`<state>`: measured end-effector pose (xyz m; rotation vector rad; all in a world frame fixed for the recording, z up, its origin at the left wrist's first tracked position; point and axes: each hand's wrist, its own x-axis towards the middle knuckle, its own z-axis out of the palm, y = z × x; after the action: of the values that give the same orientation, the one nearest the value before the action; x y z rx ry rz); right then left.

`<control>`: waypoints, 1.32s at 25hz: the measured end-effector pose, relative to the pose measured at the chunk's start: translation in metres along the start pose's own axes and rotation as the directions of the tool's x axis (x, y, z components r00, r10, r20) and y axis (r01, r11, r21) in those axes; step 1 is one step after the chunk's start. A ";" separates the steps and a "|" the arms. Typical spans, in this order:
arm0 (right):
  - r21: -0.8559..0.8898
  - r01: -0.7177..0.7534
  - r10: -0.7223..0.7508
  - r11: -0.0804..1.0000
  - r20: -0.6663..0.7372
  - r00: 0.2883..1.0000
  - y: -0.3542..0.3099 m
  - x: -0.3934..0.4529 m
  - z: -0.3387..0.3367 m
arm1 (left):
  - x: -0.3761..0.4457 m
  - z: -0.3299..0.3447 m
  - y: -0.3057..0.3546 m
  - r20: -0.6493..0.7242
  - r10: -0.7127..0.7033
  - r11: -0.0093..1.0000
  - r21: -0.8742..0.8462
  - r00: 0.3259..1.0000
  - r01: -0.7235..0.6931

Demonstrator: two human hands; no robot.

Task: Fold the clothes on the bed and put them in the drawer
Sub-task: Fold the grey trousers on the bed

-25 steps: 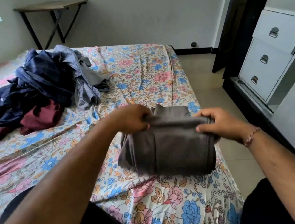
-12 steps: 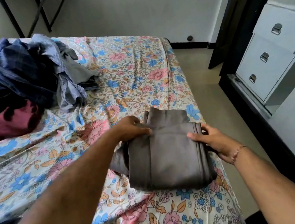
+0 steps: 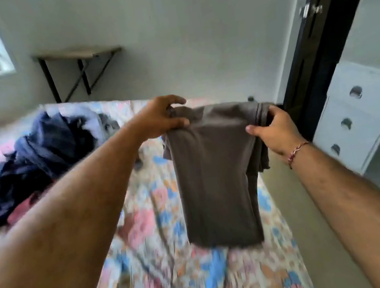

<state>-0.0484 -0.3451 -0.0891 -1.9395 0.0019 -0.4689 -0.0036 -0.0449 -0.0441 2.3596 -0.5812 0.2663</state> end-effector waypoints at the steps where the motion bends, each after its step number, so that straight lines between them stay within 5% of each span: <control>1: -0.029 0.064 -0.065 0.998 -0.030 0.997 -0.027 0.022 -0.004 | 0.021 -0.028 0.016 0.086 0.035 0.992 0.117 0.996 -0.045; 3: -0.100 0.205 -0.210 0.974 -0.038 0.977 -0.078 0.056 -0.009 | 0.056 -0.072 0.049 0.230 0.004 0.890 0.443 0.973 -0.108; 6: -0.076 0.274 -0.276 0.959 -0.018 0.961 -0.138 0.092 -0.022 | 0.092 -0.120 0.094 0.139 0.020 0.747 0.656 0.990 -0.108; 11: 0.222 0.072 -0.143 0.972 0.321 0.936 -0.173 0.112 -0.071 | 0.096 -0.169 0.115 0.164 0.057 0.883 0.453 0.985 -0.126; 17: 0.054 -0.115 0.071 0.992 0.513 0.856 -0.158 0.122 -0.086 | 0.104 -0.153 0.105 0.348 -0.135 0.981 0.180 0.928 0.075; 20: -0.200 0.019 0.071 0.980 0.432 0.899 -0.150 0.132 -0.079 | 0.116 -0.141 0.098 0.350 -0.172 0.965 0.246 0.921 0.086; 24: -0.379 0.163 -0.091 0.911 0.201 0.975 -0.149 0.151 -0.048 | 0.136 -0.127 0.093 0.131 -0.139 0.848 0.528 0.982 0.050; 29: -0.088 0.235 -0.243 0.968 -0.086 0.966 -0.160 0.161 -0.026 | 0.146 -0.136 0.102 -0.300 0.136 0.821 0.568 0.944 0.063; 33: -0.078 0.386 -0.394 0.919 -0.218 0.893 -0.158 0.133 -0.024 | 0.117 -0.145 0.113 -0.396 0.222 0.842 0.538 0.891 0.030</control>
<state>0.0325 -0.3300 0.1018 -1.9094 -0.2376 -0.9663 0.0407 -0.0630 0.1684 2.6549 -0.4372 1.1183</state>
